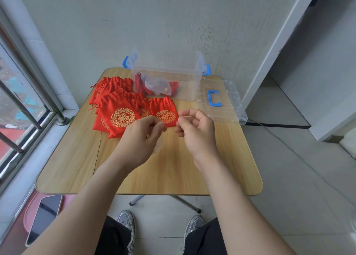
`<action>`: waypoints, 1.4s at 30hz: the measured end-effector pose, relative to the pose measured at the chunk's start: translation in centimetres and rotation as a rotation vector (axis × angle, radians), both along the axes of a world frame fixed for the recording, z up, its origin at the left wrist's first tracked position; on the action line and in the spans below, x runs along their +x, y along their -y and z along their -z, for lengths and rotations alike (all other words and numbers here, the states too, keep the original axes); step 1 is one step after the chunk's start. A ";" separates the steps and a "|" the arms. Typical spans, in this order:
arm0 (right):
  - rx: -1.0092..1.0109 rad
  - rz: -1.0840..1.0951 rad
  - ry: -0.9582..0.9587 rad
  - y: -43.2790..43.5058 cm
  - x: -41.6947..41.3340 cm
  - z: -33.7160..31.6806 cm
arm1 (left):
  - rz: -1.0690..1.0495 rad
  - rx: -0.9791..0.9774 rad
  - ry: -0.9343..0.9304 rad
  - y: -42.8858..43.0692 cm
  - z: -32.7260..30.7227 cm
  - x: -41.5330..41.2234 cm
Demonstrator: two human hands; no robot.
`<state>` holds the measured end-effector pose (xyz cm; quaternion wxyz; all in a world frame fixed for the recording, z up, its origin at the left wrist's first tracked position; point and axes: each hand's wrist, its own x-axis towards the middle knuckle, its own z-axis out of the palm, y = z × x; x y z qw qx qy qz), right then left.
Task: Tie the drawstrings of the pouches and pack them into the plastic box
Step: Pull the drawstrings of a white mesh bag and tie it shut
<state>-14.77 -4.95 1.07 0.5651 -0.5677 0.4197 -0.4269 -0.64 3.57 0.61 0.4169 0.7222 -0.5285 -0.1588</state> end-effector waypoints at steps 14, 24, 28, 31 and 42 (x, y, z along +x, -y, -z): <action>-0.069 0.054 -0.030 -0.1 0.3 0.3 | 0.019 -0.054 -0.021 -0.3 -0.3 -0.3; -0.104 0.066 -0.051 -0.2 0.4 0.3 | 0.074 -0.135 0.044 -0.2 -0.1 -0.1; -0.150 0.105 -0.051 -0.1 0.6 0.5 | 0.058 -0.146 0.035 -0.1 -0.3 -0.2; -0.188 0.127 -0.056 -0.2 0.8 0.5 | 0.055 -0.159 -0.010 0.0 -0.4 -0.3; -0.220 0.162 -0.030 -0.1 1.1 0.6 | 0.015 -0.144 -0.026 0.3 -0.7 -0.8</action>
